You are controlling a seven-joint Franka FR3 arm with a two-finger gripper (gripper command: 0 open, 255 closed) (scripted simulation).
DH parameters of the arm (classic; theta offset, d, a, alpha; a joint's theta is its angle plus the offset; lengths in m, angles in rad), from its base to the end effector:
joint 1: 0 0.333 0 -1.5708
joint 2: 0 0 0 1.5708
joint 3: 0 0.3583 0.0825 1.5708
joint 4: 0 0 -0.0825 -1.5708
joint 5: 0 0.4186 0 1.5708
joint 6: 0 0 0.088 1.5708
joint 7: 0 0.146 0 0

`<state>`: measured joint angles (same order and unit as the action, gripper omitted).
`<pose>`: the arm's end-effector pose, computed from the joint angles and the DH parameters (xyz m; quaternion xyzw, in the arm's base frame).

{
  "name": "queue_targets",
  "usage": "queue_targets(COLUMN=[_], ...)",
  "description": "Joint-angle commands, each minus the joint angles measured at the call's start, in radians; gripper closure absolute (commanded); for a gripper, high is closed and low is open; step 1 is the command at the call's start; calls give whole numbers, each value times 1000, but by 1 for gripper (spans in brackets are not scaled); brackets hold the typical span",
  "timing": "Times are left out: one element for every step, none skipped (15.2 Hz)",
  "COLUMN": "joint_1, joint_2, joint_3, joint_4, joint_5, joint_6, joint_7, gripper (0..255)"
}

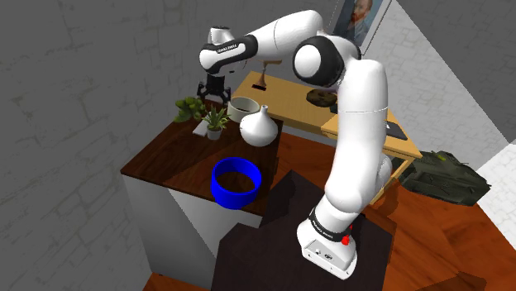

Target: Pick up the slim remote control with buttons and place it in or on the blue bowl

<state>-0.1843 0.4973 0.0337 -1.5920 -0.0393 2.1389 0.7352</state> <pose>0.7337 -0.1174 0.3315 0.9066 -0.4212 0.0265 0.0013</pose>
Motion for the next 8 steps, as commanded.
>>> queue_targets(joint_1=[-6,-11,-14,-13,-13,-13,-13,-12], joint_2=[92,131,157,164,170,177,184,191], joint_3=[-8,-13,-17,-17,-18,-18,-19,-19], joint_4=[81,124,154,151,148,145,143,141], joint_5=[13,20,24,25,25,25,25,25], joint_6=[-13,-18,-22,-13,-3,6,15,25], joint_7=[27,41,51,51,51,51,51,51], gripper=[0,0,0,0,0,0,0,0])
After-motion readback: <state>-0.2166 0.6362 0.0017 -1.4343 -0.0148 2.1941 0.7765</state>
